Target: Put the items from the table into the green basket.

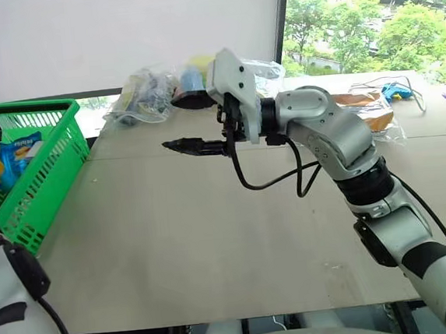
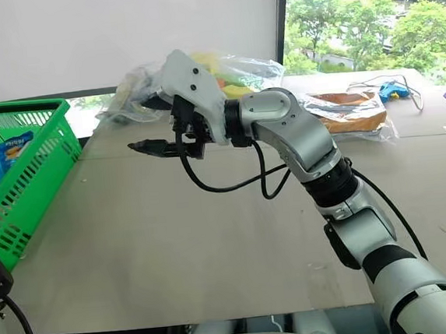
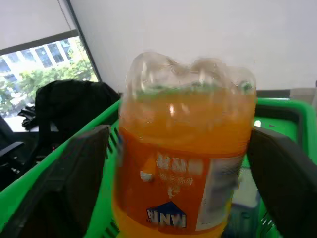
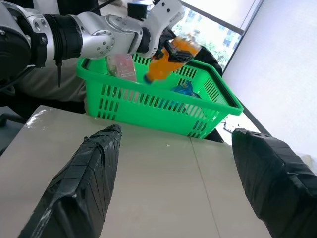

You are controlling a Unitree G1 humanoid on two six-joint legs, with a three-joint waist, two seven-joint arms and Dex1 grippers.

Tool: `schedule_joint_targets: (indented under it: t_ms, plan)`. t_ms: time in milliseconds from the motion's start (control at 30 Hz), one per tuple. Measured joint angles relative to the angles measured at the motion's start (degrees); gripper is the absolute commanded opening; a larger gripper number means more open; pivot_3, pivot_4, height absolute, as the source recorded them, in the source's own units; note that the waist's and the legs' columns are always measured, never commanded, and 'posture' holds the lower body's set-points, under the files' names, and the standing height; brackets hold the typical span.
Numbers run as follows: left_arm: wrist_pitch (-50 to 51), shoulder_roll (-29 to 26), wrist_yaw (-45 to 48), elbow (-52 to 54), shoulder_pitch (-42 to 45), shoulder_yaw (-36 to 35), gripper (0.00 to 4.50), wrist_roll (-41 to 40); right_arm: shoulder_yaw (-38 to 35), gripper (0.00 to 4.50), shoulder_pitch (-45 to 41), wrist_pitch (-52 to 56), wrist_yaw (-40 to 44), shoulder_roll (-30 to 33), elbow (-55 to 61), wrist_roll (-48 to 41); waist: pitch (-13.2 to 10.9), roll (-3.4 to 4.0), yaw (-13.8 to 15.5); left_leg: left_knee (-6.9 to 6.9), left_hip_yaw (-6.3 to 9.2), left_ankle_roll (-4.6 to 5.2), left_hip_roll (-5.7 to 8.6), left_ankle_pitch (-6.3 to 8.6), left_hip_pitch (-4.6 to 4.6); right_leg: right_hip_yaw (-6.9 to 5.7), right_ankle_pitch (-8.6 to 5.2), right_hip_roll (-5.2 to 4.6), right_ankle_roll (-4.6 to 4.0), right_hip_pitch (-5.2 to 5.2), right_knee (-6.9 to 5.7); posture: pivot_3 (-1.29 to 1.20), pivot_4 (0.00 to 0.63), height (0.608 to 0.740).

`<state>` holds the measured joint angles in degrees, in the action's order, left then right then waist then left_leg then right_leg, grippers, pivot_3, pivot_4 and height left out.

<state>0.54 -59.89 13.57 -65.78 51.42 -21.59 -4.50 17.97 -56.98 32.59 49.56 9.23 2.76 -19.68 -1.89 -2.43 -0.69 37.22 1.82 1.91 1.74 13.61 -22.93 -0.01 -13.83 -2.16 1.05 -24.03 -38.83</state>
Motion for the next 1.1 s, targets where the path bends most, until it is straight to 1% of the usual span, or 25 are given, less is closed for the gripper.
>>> schedule_joint_targets:
  t_ms: [133, 233, 333, 400, 500, 567, 600, 667, 733, 800, 867, 967, 1100]
  plan:
    - [-4.38, 0.55, 2.80, 3.61, 0.20, -0.50, 4.43, -1.49, 0.00, 3.81, 0.61, 0.70, 0.06, 0.36, 0.88, -0.03, 0.01, 0.00, 0.41, 0.00, 0.02, -0.03, 0.01, 0.01, 0.00, -0.05, 0.00, -0.08, 0.00, 0.04, 0.01, 0.08, 0.000, 0.740]
    - [-5.11, 2.68, 5.69, 9.50, 0.94, -0.43, 4.43, -3.28, 0.01, 3.81, 1.35, 0.91, 0.16, 1.03, 1.33, -0.02, 0.00, 0.00, 0.62, 0.01, 0.01, -0.03, 0.04, 0.01, 0.00, -0.04, 0.00, -0.12, 0.00, 0.08, 0.03, 0.08, 0.000, 0.740]
    - [-2.80, 6.47, 9.95, 18.18, 0.13, -0.22, 4.43, -6.35, 0.01, 3.81, 2.68, 1.19, 0.26, 2.51, 2.36, 0.01, 0.00, 0.02, 0.79, 0.02, 0.01, 0.01, 0.04, -0.01, 0.00, -0.03, 0.00, -0.12, 0.00, 0.08, 0.03, 0.08, 0.000, 0.740]
    - [2.06, 9.43, 12.24, 26.23, -1.97, 0.22, 4.43, -8.91, -0.04, 3.81, 4.09, 1.78, 0.26, 4.09, 3.66, -0.02, 0.00, 0.05, 0.62, 0.00, 0.01, 0.02, 0.03, -0.01, 0.00, 0.00, 0.00, -0.10, 0.00, 0.07, 0.02, 0.07, 0.000, 0.740]
    - [16.44, 15.00, 14.22, 42.57, -8.42, 1.88, 4.43, -15.65, -0.76, 3.81, 8.26, 2.89, -0.05, 8.15, 5.53, 0.17, 0.06, 0.20, 0.51, 0.03, -0.01, 0.06, 0.03, 0.01, 0.01, 0.07, 0.00, -0.12, 0.00, 0.13, 0.03, 0.06, 0.000, 0.740]
    - [23.64, 16.97, 16.46, 52.21, -14.74, 4.98, 4.43, -18.86, -1.47, 3.81, 11.07, 3.93, -0.40, 10.65, 6.45, 0.18, 0.03, 0.25, 0.12, 0.03, -0.08, 0.08, 0.03, 0.02, 0.05, 0.17, 0.00, -0.11, 0.00, 0.13, 0.01, 0.04, 0.000, 0.740]
    - [28.48, 17.85, 17.32, 59.63, -19.40, 7.01, 4.43, -21.01, -2.27, 3.81, 13.05, 4.99, -1.04, 12.13, 7.81, 0.15, 0.03, 0.26, -0.18, -0.01, -0.14, 0.08, -0.02, 0.03, 0.04, 0.24, 0.00, -0.08, 0.00, 0.12, 0.10, 0.04, 0.000, 0.740]
    - [34.83, 19.88, 18.17, 69.31, -25.98, 10.42, 4.43, -24.55, -4.46, 3.81, 16.79, 6.47, -1.95, 15.49, 9.66, 0.21, -0.01, 0.31, -0.33, -0.01, -0.25, 0.13, -0.04, 0.05, 0.07, 0.36, 0.00, -0.06, 0.00, 0.10, 0.09, 0.02, 0.000, 0.740]
    - [40.39, 21.25, 17.77, 77.08, -31.91, 12.01, 4.43, -27.12, -7.09, 3.81, 21.24, 8.30, -3.63, 19.07, 11.60, 0.50, -0.05, 0.37, -0.50, -0.01, -0.30, 0.12, -0.11, 0.05, 0.09, 0.39, -0.04, 0.00, -0.07, 0.09, 0.11, -0.01, 0.000, 0.740]
    - [42.62, 20.39, 18.30, 82.70, -36.62, 12.69, 4.43, -27.54, -8.51, 3.81, 25.19, 8.99, -5.47, 22.26, 13.62, 1.72, -0.05, 0.54, -0.56, -0.01, -0.36, 0.11, -0.20, 0.05, 0.19, 0.41, -0.09, 0.05, -0.15, 0.13, 0.08, -0.02, 0.000, 0.740]
    - [44.79, 19.98, 18.76, 88.05, -41.19, 12.68, 4.43, -29.08, -11.59, 3.81, 31.21, 10.79, -8.46, 24.54, 15.72, 2.79, -0.06, 0.85, -0.25, 0.01, -0.37, 0.10, -0.25, 0.04, 0.33, 0.39, -0.12, 0.08, -0.20, 0.29, 0.07, -0.03, 0.000, 0.740]
    - [46.49, 20.09, 19.02, 93.02, -44.95, 12.66, 4.43, -30.75, -15.48, 3.81, 38.55, 14.02, -12.30, 24.97, 20.18, 2.75, -0.03, 1.20, -0.04, 0.09, -0.41, 0.11, -0.27, 0.03, 0.37, 0.39, -0.14, 0.11, -0.21, 0.36, 0.09, -0.05, 0.000, 0.740]
    - [46.58, 21.01, 19.45, 95.52, -46.54, 12.15, 4.43, -32.57, -19.37, 3.81, 45.89, 17.05, -16.44, 25.28, 26.59, 2.77, 0.02, 1.37, -0.13, 0.17, -0.45, 0.12, -0.29, 0.03, 0.43, 0.43, -0.15, 0.22, -0.18, 0.48, 0.19, -0.08, 0.000, 0.740]
